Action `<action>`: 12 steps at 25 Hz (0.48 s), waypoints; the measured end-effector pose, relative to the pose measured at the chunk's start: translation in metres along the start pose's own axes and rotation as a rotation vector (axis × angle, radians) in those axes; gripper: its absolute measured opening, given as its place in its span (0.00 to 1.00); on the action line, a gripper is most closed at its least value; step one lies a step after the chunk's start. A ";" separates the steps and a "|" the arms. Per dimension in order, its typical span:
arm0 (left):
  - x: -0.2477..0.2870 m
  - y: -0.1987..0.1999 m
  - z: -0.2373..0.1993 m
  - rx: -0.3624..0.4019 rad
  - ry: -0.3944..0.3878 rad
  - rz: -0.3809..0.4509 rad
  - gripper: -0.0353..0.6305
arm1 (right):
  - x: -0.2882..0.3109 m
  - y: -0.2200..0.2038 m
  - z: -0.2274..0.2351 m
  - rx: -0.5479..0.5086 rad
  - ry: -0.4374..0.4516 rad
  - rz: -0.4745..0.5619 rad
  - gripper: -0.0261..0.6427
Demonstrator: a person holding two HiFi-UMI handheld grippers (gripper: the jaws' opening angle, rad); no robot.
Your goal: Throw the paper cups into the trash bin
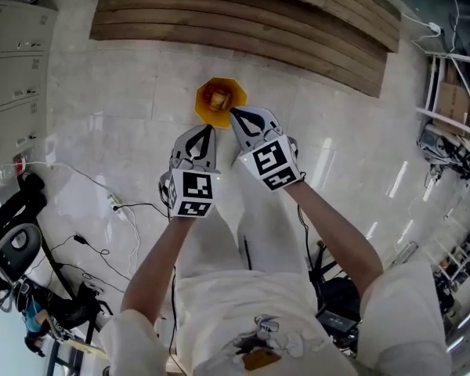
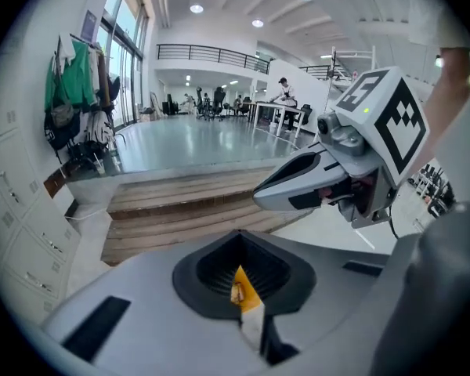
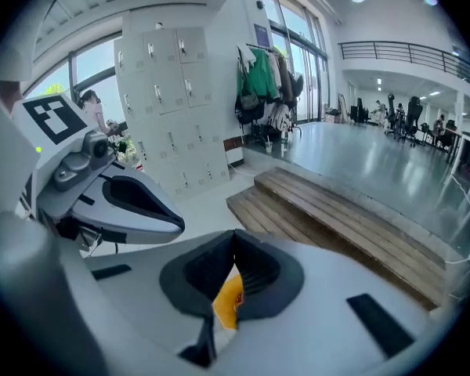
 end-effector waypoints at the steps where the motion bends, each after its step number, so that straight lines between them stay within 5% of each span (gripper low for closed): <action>1: -0.014 0.010 0.003 0.004 -0.001 0.018 0.06 | -0.013 0.012 -0.007 -0.009 0.002 0.014 0.05; 7: -0.095 0.076 0.033 -0.014 -0.105 0.131 0.06 | -0.095 0.069 -0.048 -0.113 0.028 0.071 0.05; 12: -0.165 0.105 0.071 -0.045 -0.229 0.187 0.06 | -0.160 0.088 -0.075 -0.086 0.018 0.117 0.05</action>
Point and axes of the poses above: the fingertips, and each gripper's own axes: x forward along the fingers, z to its right, y out of its top, the point moved 3 cm from there along -x, backward along the fingers, and after that the axes turned 5 degrees about y, right-handed, at the moved point
